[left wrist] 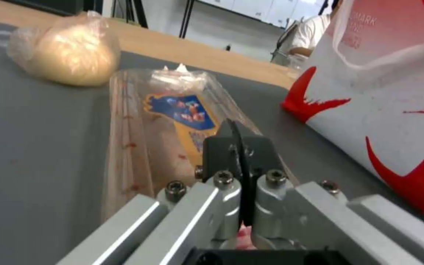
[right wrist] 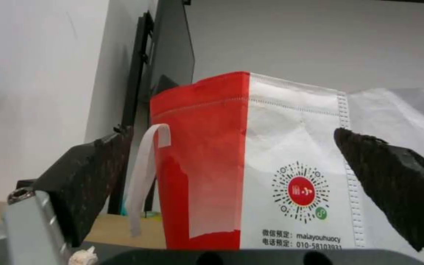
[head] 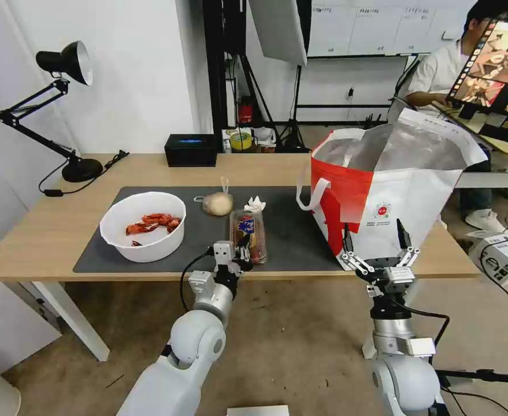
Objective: Pick up the trash from the table and place it into the takeout bag.
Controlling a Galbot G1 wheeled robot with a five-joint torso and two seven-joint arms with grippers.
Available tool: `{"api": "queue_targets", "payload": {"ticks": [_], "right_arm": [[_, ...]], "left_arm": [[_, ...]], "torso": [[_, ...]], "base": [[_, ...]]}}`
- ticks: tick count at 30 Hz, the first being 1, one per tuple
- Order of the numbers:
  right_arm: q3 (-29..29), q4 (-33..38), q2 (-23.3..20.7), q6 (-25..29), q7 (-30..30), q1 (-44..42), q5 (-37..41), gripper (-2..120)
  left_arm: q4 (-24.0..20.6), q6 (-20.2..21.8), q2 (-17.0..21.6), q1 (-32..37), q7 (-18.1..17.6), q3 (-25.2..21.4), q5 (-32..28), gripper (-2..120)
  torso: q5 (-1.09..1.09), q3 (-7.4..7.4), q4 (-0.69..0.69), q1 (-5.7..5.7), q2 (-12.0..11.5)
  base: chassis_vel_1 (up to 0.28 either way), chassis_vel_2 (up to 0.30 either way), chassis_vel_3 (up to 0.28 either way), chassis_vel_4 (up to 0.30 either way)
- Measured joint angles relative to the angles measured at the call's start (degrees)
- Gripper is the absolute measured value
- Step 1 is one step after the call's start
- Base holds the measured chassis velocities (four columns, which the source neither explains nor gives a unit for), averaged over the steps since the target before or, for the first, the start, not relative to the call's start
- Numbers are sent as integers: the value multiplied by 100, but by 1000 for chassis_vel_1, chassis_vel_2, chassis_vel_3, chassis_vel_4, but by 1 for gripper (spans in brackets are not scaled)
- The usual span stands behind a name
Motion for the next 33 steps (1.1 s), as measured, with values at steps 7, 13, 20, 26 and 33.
{"api": "queue_targets", "payload": {"ticks": [7, 13, 20, 26, 33], "right_arm": [[0, -23, 2, 3, 1, 8, 6, 100], [-2, -35, 0, 5, 1, 27, 13, 100], [-8, -70, 16, 8, 1, 44, 33, 100], [-132, -95, -24, -43, -1, 56, 323, 100], [-581, -58, -275, -472, -64, 70, 1225, 100]], "left_arm": [[41, 2, -18, 77, -30, 9, 24, 0], [66, 2, -28, 84, -33, 2, 43, 0], [85, -18, -58, 110, -33, 3, 80, 0], [81, -22, -47, 114, -34, 1, 87, 0], [53, -22, -35, 126, -37, -3, 110, 0]], "torso": [[0, 0, 0, 0, 0], [0, 0, 0, 0, 0], [0, 0, 0, 0, 0], [0, 0, 0, 0, 0], [0, 0, 0, 0, 0]], "base": [[0, 0, 0, 0], [0, 0, 0, 0], [0, 0, 0, 0], [0, 0, 0, 0], [0, 0, 0, 0]]}}
